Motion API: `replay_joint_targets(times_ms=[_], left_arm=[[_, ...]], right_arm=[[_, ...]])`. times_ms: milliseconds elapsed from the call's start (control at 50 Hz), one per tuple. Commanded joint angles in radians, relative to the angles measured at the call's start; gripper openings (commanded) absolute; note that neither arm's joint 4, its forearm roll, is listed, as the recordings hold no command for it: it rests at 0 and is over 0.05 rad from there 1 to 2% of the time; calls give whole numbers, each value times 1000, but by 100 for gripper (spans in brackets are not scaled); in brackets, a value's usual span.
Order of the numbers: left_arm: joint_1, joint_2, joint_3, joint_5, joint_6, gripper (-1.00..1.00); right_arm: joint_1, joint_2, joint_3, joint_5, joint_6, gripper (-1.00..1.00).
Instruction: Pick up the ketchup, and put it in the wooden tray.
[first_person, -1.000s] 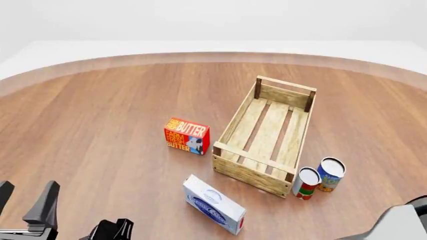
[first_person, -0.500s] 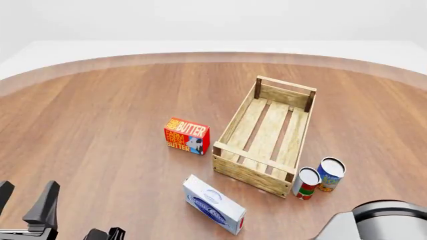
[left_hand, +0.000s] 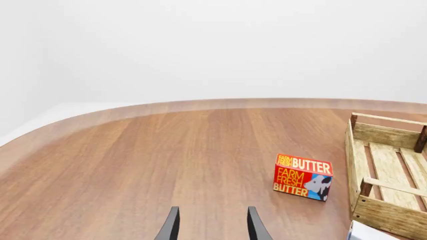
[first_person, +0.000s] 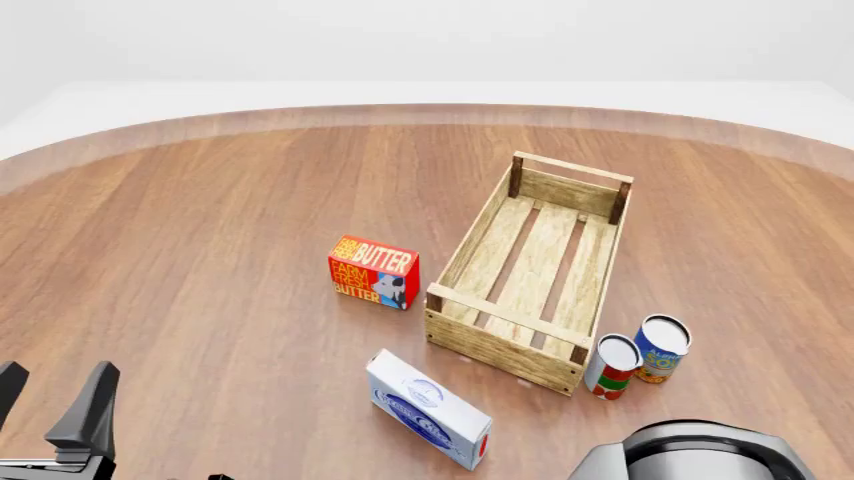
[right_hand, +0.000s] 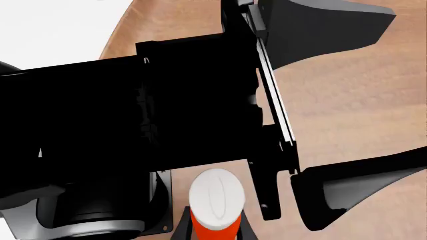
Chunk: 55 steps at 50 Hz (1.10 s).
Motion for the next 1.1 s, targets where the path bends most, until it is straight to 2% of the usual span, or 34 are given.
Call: replay_joint_targets(times_ms=[20, 300, 500, 680, 860, 1100], left_arm=[[0, 0, 0, 0, 0, 100], [0, 0, 0, 0, 0, 100], [0, 0, 0, 0, 0, 100], [0, 0, 0, 0, 0, 100], [0, 0, 0, 0, 0, 100], [0, 0, 0, 0, 0, 100]], right_arm=[[0, 7, 0, -1, 0, -100], [-15, -77, 103, -43, -5, -100], [-60, -113, 181, -96, 18, -100], [-105, -149, 233, -113, 11, -100], [-129, -188, 243, -82, -3, -100], [-219, -266, 246, -8, -63, -100]])
